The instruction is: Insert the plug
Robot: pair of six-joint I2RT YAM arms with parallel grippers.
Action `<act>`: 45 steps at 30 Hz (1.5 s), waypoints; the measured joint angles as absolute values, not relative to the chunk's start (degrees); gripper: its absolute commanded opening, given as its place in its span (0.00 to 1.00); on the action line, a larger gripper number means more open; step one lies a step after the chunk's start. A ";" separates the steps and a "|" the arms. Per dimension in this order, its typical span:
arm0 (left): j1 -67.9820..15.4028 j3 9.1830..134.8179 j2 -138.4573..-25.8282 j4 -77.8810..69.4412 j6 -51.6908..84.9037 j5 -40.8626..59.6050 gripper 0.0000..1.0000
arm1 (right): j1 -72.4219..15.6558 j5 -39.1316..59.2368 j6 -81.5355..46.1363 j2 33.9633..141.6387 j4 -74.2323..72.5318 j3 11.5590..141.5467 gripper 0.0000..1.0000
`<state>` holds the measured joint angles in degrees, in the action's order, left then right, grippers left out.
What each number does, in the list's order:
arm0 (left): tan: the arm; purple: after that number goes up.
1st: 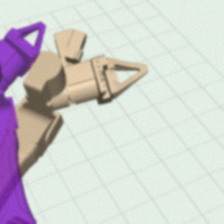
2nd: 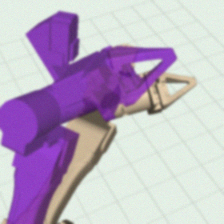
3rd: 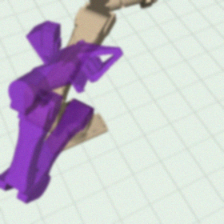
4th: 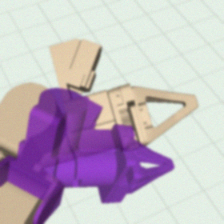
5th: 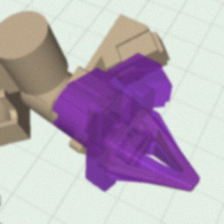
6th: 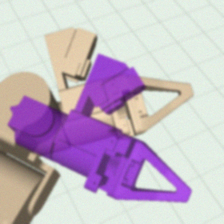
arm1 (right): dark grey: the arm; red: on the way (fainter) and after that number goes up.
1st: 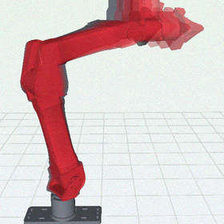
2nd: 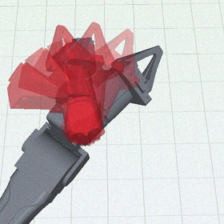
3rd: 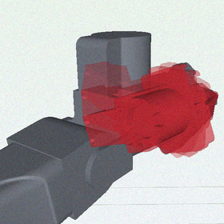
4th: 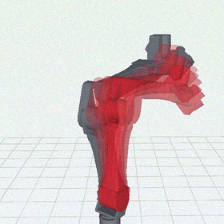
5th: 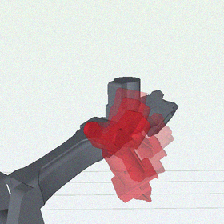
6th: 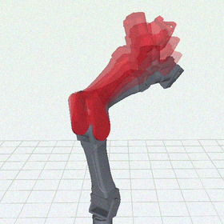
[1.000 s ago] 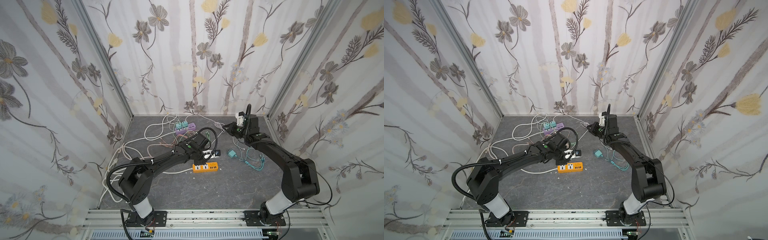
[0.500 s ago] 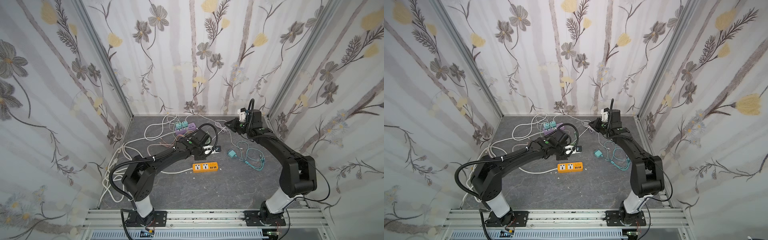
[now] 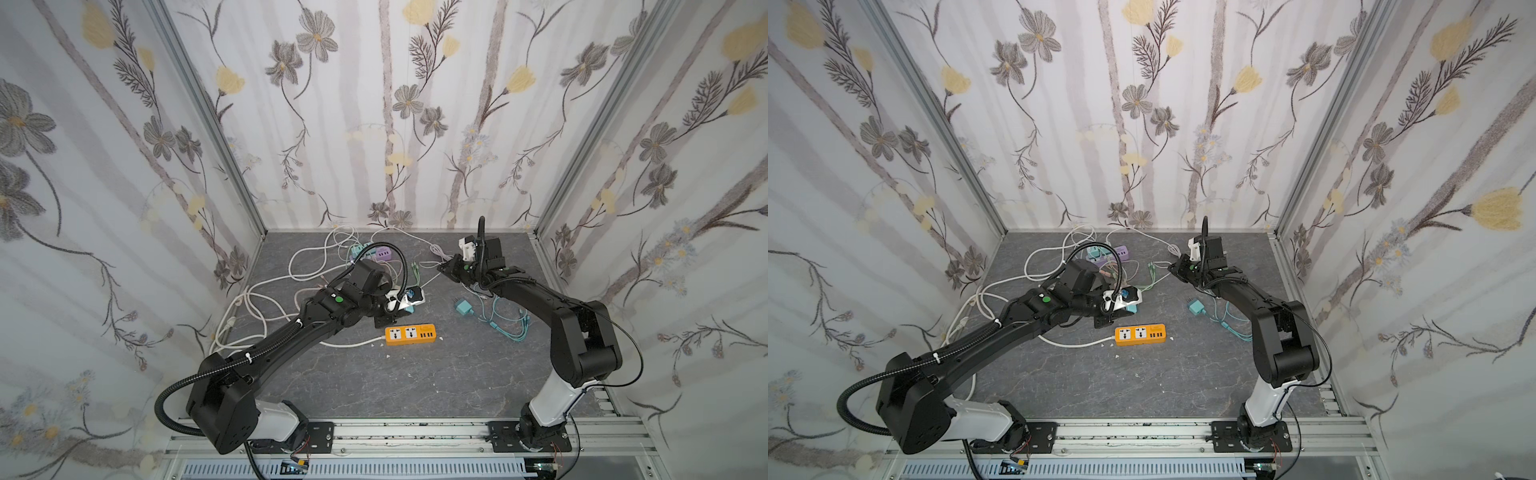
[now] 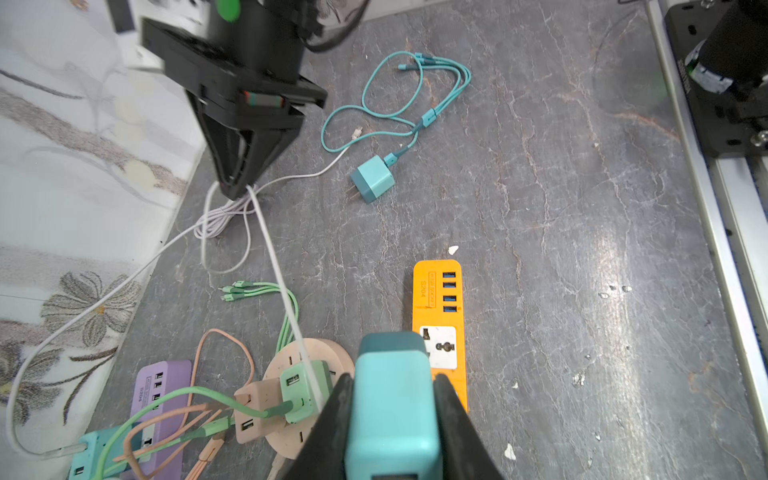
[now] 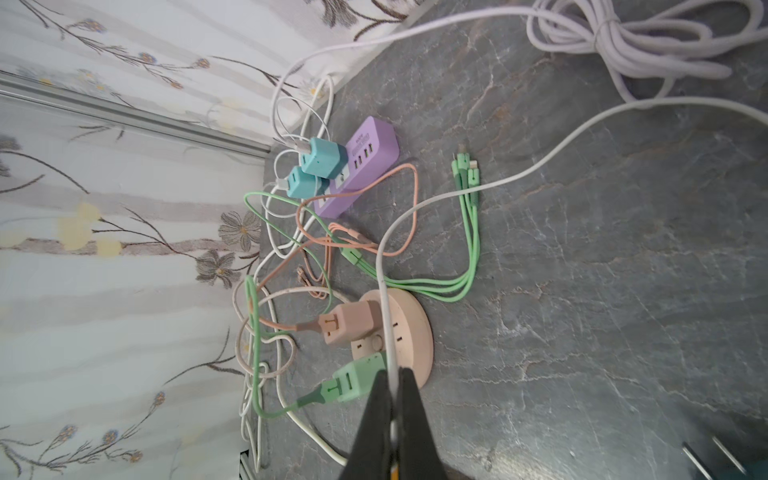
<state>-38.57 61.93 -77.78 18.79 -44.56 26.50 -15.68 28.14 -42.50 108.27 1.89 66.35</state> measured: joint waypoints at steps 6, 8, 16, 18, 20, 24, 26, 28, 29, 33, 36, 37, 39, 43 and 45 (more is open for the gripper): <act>-37.45 60.47 -73.28 14.20 -40.88 31.42 0.00 | -15.57 32.25 -42.06 107.90 3.22 64.23 0.00; -37.39 59.37 -71.48 13.17 -39.20 32.69 0.00 | -15.57 34.59 -41.87 108.99 3.36 65.58 0.00; -37.50 58.61 -67.88 10.61 -34.94 39.64 0.00 | -16.03 25.50 -39.20 114.83 7.62 74.04 0.00; -38.20 60.38 -69.87 13.13 -36.07 38.79 0.00 | -15.77 24.58 -38.79 114.61 7.33 75.66 0.00; -39.16 60.71 -71.44 15.88 -37.63 37.52 0.00 | -15.79 23.62 -38.46 113.73 7.09 76.95 0.00; -39.44 59.16 -71.75 16.67 -38.00 36.40 0.00 | -15.84 23.49 -37.39 111.09 5.43 78.02 0.00; -39.75 59.68 -72.73 17.12 -38.17 35.33 0.00 | -15.49 23.46 -37.17 109.36 3.77 77.91 0.00; -41.12 61.01 -74.89 18.17 -39.18 33.21 0.00 | -15.31 23.62 -37.21 107.68 1.21 77.28 0.00; -42.00 61.32 -75.83 18.65 -40.03 31.92 0.00 | -15.29 24.40 -37.26 107.07 -0.12 77.14 0.00; -43.18 59.90 -76.58 17.61 -40.45 29.89 0.00 | -15.92 27.83 -38.04 106.48 -3.88 76.95 0.48; -42.85 58.87 -76.44 16.60 -39.72 28.86 0.00 | -16.05 25.96 -38.15 103.88 -5.54 71.68 0.66; -42.76 58.96 -76.44 16.21 -39.53 28.58 0.00 | -15.97 24.91 -38.09 102.56 -5.17 69.38 0.67; -42.52 59.24 -76.44 15.79 -39.64 28.38 0.00 | -15.86 23.53 -36.45 99.92 -4.89 64.77 0.68; -40.36 59.37 -76.25 15.49 -39.40 30.96 0.00 | -17.02 28.75 -26.83 93.45 -5.76 56.27 0.69; -39.07 60.03 -76.18 15.44 -38.89 32.80 0.00 | -19.00 33.67 -18.94 89.19 -6.02 52.64 0.68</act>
